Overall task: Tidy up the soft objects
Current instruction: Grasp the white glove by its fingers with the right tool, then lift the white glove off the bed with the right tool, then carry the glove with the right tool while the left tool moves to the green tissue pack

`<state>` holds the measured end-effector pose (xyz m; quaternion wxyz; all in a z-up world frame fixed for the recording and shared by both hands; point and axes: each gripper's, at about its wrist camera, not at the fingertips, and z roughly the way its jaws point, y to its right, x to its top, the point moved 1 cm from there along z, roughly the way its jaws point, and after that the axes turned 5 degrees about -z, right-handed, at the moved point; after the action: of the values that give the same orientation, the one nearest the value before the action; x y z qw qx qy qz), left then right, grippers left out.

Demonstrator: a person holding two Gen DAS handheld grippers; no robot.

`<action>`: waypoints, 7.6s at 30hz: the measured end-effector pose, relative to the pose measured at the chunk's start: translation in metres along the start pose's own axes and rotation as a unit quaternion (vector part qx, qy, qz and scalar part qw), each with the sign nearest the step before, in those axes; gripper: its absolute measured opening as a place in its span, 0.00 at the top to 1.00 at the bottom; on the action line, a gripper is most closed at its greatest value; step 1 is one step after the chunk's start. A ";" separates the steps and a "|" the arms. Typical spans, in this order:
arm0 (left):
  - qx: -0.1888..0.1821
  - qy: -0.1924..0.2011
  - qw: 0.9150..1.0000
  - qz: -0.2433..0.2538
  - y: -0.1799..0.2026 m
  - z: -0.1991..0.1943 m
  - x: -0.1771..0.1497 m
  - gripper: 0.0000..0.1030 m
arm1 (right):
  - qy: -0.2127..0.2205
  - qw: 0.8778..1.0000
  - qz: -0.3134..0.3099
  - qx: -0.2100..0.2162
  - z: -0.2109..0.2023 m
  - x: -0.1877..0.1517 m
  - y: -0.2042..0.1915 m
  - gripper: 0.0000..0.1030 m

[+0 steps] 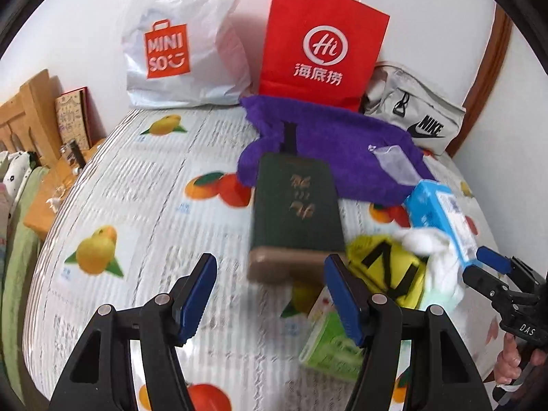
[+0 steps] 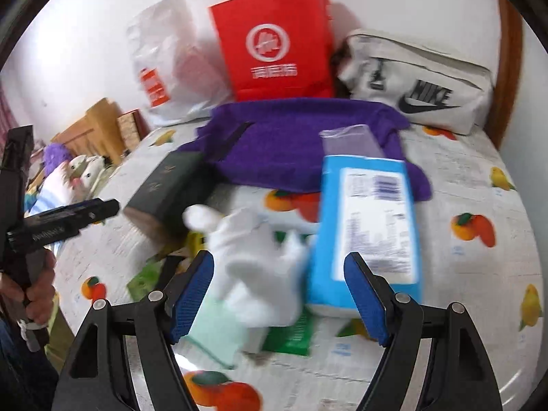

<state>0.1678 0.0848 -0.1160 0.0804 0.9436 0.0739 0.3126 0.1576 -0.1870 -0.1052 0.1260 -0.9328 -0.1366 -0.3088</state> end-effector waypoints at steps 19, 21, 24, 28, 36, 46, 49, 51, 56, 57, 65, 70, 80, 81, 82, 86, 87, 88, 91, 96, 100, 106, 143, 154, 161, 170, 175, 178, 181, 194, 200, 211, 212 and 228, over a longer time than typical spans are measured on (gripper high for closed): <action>-0.038 -0.024 0.999 -0.026 -0.015 0.003 -0.033 0.39 | 0.056 0.997 -0.040 0.040 -0.013 -0.006 -0.030 0.48; -0.039 -0.025 0.999 -0.023 -0.013 0.002 -0.037 0.39 | 0.059 0.997 -0.040 0.038 -0.018 -0.009 -0.029 0.48; -0.037 -0.030 0.999 -0.020 -0.010 0.003 -0.042 0.39 | 0.057 0.997 -0.039 0.040 -0.023 -0.016 -0.027 0.47; -0.034 -0.037 0.999 -0.016 -0.006 0.006 -0.047 0.39 | 0.025 0.997 -0.061 0.038 -0.007 -0.033 -0.033 0.45; -0.036 -0.039 0.998 -0.014 -0.007 0.005 -0.052 0.39 | 0.001 0.997 -0.070 0.019 -0.001 -0.046 -0.040 0.26; -0.040 -0.047 0.998 -0.017 -0.010 0.009 -0.054 0.39 | -0.029 0.998 -0.061 0.008 0.030 -0.025 -0.046 0.60; -0.043 -0.047 0.998 -0.017 -0.012 0.009 -0.055 0.39 | -0.041 0.998 -0.049 0.030 0.034 -0.026 -0.040 0.86; -0.042 -0.048 0.998 -0.017 -0.013 0.009 -0.055 0.39 | -0.014 0.998 -0.041 0.037 0.024 -0.024 -0.037 0.88; -0.045 -0.051 0.998 -0.014 -0.008 0.010 -0.057 0.39 | 0.059 0.995 -0.015 0.077 -0.013 -0.015 -0.028 0.88; -0.047 -0.051 0.998 -0.011 -0.006 0.010 -0.058 0.39 | 0.070 0.994 -0.010 0.088 -0.019 -0.013 -0.026 0.88; -0.054 -0.051 0.997 0.002 0.005 0.006 -0.060 0.33 | 0.088 0.989 0.011 0.122 -0.030 -0.020 -0.017 0.85; -0.052 -0.053 0.997 0.007 0.009 0.007 -0.062 0.29 | 0.025 0.991 0.034 0.124 -0.009 -0.046 0.001 0.82; -0.048 -0.066 0.997 0.013 0.013 0.016 -0.066 0.29 | -0.012 0.998 0.004 0.062 -0.019 -0.087 0.008 0.59; -0.049 -0.067 0.996 0.013 0.013 0.017 -0.066 0.29 | -0.013 0.998 0.002 0.059 -0.019 -0.091 0.008 0.59; -0.049 -0.068 0.996 0.013 0.014 0.018 -0.067 0.29 | -0.020 0.998 0.000 0.057 -0.017 -0.094 0.008 0.59; -0.048 -0.070 0.996 0.017 0.016 0.018 -0.069 0.29 | -0.038 0.999 -0.013 0.034 -0.012 -0.100 0.007 0.59; -0.047 -0.070 0.996 0.017 0.016 0.018 -0.069 0.29 | -0.038 0.999 -0.013 0.030 -0.013 -0.100 0.008 0.59; -0.047 -0.070 0.996 0.017 0.016 0.017 -0.069 0.29 | -0.035 0.999 -0.011 0.029 -0.016 -0.100 0.009 0.58; -0.046 -0.070 0.996 0.016 0.015 0.017 -0.069 0.29 | -0.021 0.999 -0.005 0.027 -0.030 -0.100 0.014 0.43; -0.048 -0.073 0.996 0.013 0.015 0.019 -0.070 0.29 | -0.019 0.999 0.022 0.034 -0.051 -0.112 0.022 0.24; -0.049 -0.075 0.996 0.018 0.020 0.020 -0.072 0.29 | -0.043 0.998 0.030 0.031 -0.042 -0.128 0.017 0.25; -0.042 -0.079 0.996 0.022 0.022 0.021 -0.074 0.29 | -0.004 0.999 0.023 0.022 -0.031 -0.124 0.007 0.60; -0.039 -0.076 0.996 0.020 0.016 0.018 -0.071 0.29 | 0.044 0.996 -0.059 0.041 -0.016 -0.063 -0.037 0.94; -0.049 -0.072 0.995 0.040 0.025 0.017 -0.075 0.29 | 0.136 0.986 0.017 0.099 -0.072 -0.037 -0.010 0.94; -0.055 -0.076 0.993 0.078 0.037 0.021 -0.086 0.21 | 0.163 0.981 0.041 0.101 -0.090 -0.036 0.006 0.94; -0.056 -0.077 0.988 0.119 0.055 0.032 -0.090 0.16 | 0.160 0.984 0.044 0.059 -0.111 -0.057 0.027 0.94; -0.029 -0.068 0.987 0.143 0.065 0.035 -0.094 0.14 | 0.130 0.989 0.061 0.040 -0.101 -0.078 0.042 0.94; -0.034 -0.065 0.989 0.125 0.061 0.034 -0.089 0.23 | 0.110 0.991 0.073 0.036 -0.091 -0.090 0.049 0.94; -0.018 -0.062 0.991 0.120 0.056 0.033 -0.085 0.30 | 0.092 0.992 0.080 0.027 -0.080 -0.098 0.055 0.94; -0.052 -0.068 0.995 0.053 0.038 -0.003 -0.058 0.30 | 0.106 0.989 0.093 0.043 -0.084 -0.091 0.058 0.94; -0.072 -0.120 0.989 0.042 0.040 0.018 -0.072 0.30 | 0.106 0.989 0.090 0.054 -0.086 -0.087 0.054 0.94; -0.007 -0.085 0.995 0.054 0.028 0.003 -0.071 0.30 | 0.105 0.989 0.095 0.050 -0.090 -0.089 0.054 0.94; -0.006 -0.082 0.995 0.050 0.027 0.000 -0.069 0.30 | 0.106 0.989 0.095 0.049 -0.091 -0.089 0.054 0.94; -0.010 -0.022 0.999 0.028 0.026 -0.026 -0.009 0.30 | 0.154 0.986 0.057 0.035 -0.123 -0.026 0.056 0.94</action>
<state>0.1470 0.0607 -0.0959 0.0826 0.9510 0.0423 0.2949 0.0894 -0.2829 -0.0341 0.1954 -0.8755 -0.0732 -0.4359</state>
